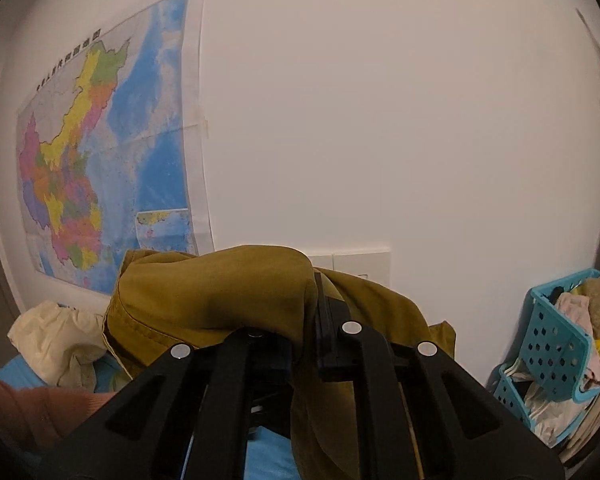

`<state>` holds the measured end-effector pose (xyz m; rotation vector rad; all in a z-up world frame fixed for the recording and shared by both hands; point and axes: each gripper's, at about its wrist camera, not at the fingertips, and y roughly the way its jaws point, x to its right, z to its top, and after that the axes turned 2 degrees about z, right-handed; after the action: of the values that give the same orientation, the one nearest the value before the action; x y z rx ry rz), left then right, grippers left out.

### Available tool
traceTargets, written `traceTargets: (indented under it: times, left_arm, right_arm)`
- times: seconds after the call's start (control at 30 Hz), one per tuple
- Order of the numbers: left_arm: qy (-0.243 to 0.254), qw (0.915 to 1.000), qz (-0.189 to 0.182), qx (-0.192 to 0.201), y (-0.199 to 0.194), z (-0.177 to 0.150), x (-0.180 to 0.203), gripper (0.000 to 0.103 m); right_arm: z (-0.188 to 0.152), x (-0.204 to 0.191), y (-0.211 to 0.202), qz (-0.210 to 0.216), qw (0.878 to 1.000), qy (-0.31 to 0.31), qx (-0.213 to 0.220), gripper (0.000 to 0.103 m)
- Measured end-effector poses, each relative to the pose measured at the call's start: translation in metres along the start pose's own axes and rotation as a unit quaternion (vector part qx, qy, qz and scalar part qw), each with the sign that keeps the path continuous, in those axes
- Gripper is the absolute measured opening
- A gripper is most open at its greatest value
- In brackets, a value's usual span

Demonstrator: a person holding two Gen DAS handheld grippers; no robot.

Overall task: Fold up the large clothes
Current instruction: 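Reach both grippers to the olive shirt and grasp its fabric, then lift the olive shirt with both grippers and shake it out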

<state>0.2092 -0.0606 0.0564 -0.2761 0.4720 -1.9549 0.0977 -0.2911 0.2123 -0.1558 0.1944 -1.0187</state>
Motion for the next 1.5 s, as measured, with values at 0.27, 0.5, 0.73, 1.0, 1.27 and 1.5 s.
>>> traceTargets:
  times: [0.27, 0.5, 0.73, 1.0, 1.27, 1.5]
  left_arm:
    - [-0.036, 0.9992, -0.005, 0.012, 0.000, 0.043, 0.001, 0.000]
    - [-0.083, 0.9808, 0.022, 0.175, -0.163, 0.111, -0.030, 0.000]
    - [-0.082, 0.9548, 0.064, 0.279, -0.363, 0.101, -0.025, 0.000]
    - [-0.046, 0.9228, 0.162, 0.347, -0.535, 0.076, 0.046, 0.000]
    - [-0.013, 0.9077, 0.285, 0.307, -0.612, 0.027, 0.066, 0.001]
    - [-0.095, 0.9333, 0.330, 0.105, -0.553, -0.078, -0.001, 0.001]
  right_arm:
    - [0.011, 0.029, -0.045, -0.036, 0.999, 0.024, 0.031, 0.007]
    - [0.064, 0.012, -0.141, -0.046, 0.992, 0.009, 0.117, 0.007]
    - [0.100, -0.059, -0.221, 0.014, 0.985, -0.044, 0.168, 0.007]
    - [0.112, -0.135, -0.286, 0.134, 0.965, -0.081, 0.210, 0.007]
    - [0.113, -0.164, -0.216, 0.296, 0.948, -0.046, 0.106, 0.009]
    - [0.011, -0.232, 0.025, 0.349, 0.926, -0.006, -0.144, 0.010]
